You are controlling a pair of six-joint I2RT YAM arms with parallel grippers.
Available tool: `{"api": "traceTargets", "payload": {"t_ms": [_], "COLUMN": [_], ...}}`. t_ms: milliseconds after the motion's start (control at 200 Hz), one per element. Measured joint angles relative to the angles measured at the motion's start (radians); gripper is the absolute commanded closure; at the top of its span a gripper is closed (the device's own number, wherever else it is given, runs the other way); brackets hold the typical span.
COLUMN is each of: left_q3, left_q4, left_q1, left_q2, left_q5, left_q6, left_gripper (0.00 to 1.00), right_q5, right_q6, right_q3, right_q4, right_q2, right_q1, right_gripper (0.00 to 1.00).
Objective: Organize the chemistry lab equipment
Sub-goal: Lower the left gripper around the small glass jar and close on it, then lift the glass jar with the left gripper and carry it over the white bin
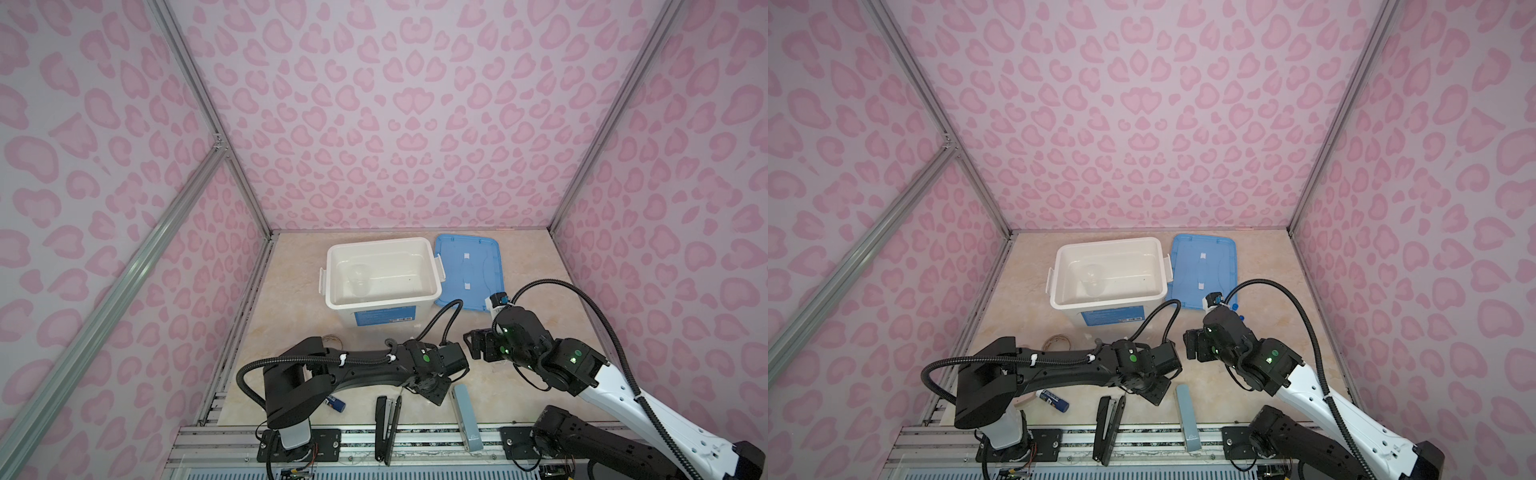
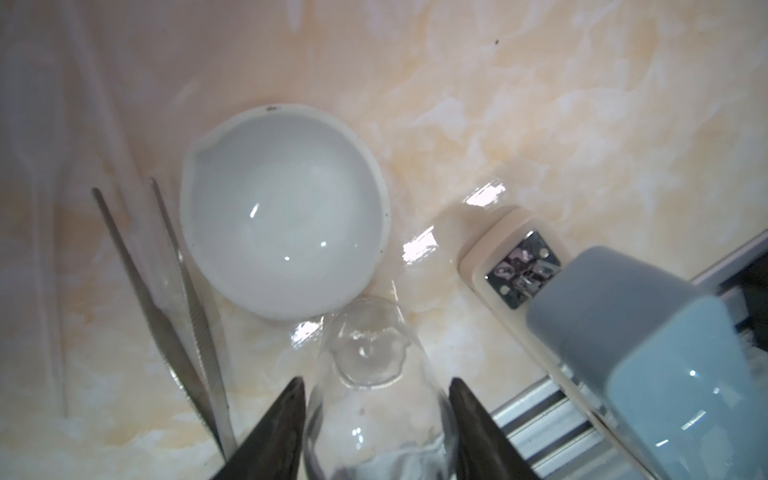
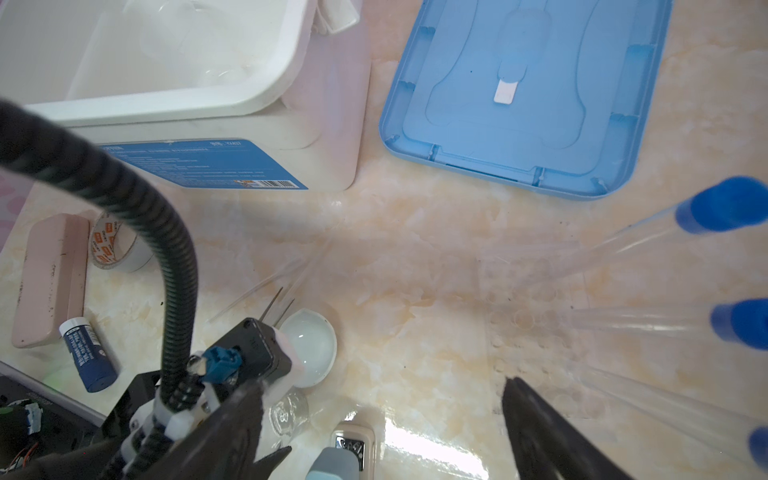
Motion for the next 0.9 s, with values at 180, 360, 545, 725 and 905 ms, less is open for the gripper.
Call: {"api": "traceTargets", "payload": {"t_ms": [180,360,545,725,905], "left_q3": [0.005,0.006,0.010,0.026,0.082], "left_q4": [-0.015,-0.020,-0.037,-0.074,-0.122], "left_q1": [-0.001,-0.001,-0.001,0.004,0.048], "left_q2": [0.005,0.005,0.002,-0.060,-0.161], "left_q5": [-0.004,-0.010,-0.016,-0.027,-0.033], "left_q6": [0.000,-0.001,-0.004,-0.004,0.002], "left_gripper": [0.52,0.56,0.61,0.62,0.63], "right_q5": [0.001,0.004,0.011,0.011,-0.003], "right_q6": [0.000,0.000,0.000,-0.008,-0.027], "right_q3": [-0.005,-0.005,-0.005,-0.005,-0.006], "right_q4": [0.000,0.000,0.000,0.003,0.051], "right_q2": [-0.002,-0.007,-0.013,-0.041,-0.101], "right_q1": [0.000,0.000,0.000,0.000,0.000], "right_gripper": [0.09,0.09,0.10,0.11,0.11]}}
